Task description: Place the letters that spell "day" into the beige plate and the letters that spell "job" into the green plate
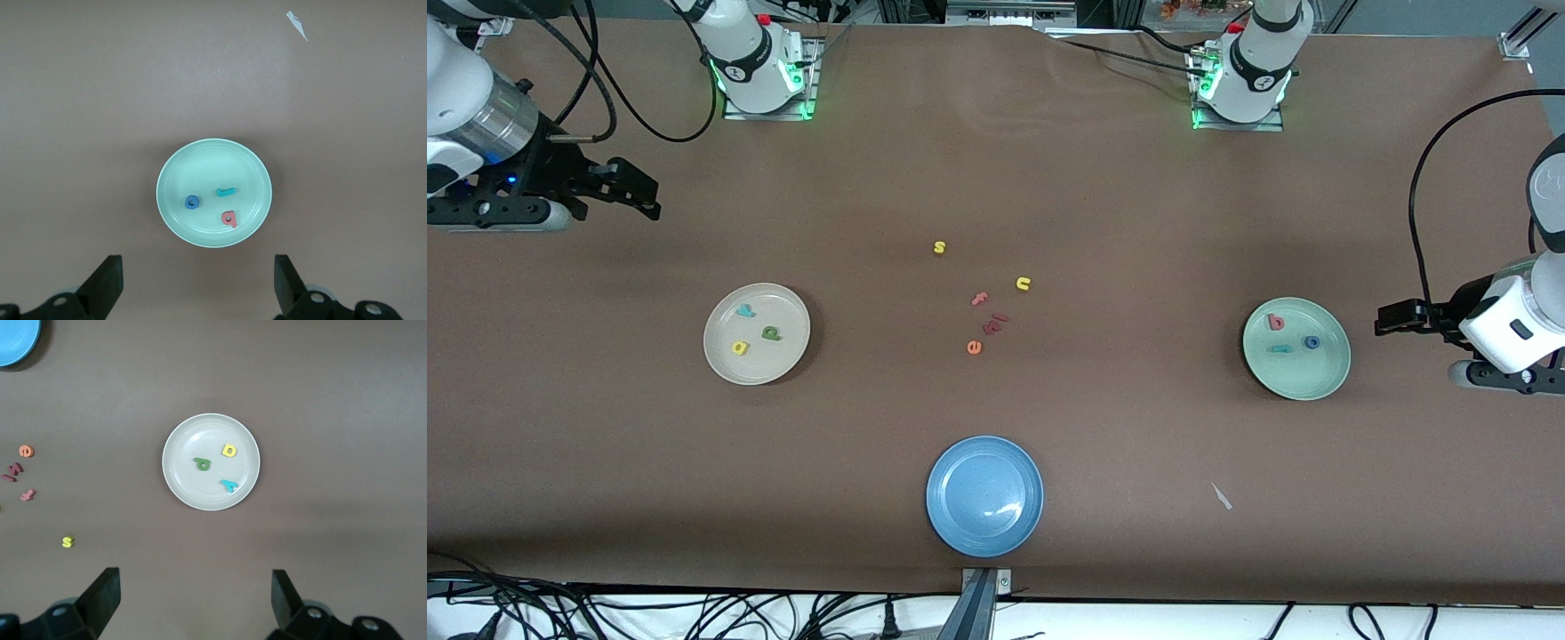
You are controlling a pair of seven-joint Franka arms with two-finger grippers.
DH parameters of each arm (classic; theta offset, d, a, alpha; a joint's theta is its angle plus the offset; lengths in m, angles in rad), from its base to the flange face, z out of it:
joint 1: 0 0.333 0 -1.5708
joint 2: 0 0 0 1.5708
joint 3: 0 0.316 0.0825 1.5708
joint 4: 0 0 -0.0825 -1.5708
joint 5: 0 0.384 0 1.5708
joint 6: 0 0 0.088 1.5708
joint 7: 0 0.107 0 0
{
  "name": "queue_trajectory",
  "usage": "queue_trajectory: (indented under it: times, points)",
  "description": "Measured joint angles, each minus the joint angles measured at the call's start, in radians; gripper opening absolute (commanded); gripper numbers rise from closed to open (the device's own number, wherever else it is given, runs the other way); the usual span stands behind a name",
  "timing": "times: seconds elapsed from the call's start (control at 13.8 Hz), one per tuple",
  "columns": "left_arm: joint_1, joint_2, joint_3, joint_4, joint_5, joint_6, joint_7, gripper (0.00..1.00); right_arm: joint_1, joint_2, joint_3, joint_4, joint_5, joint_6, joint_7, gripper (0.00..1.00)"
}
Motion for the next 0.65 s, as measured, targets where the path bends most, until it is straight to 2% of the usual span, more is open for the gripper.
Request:
queue_trajectory:
  times: [0.15, 0.44, 0.65]
  points:
    - [0.0, 0.0, 0.0, 0.0, 0.0, 0.0, 0.0, 0.99, -0.005, 0.002, -0.001, -0.003, -0.001, 0.013, 0.0, 1.0]
    - [0.0, 0.0, 0.0, 0.0, 0.0, -0.001, 0.0, 0.99, 0.0, 0.008, -0.047, -0.004, -0.001, 0.045, -0.003, 1.0]
    - [0.0, 0.0, 0.0, 0.0, 0.0, -0.001, 0.0, 0.99, 0.008, 0.01, -0.048, -0.004, -0.001, 0.046, -0.003, 1.0]
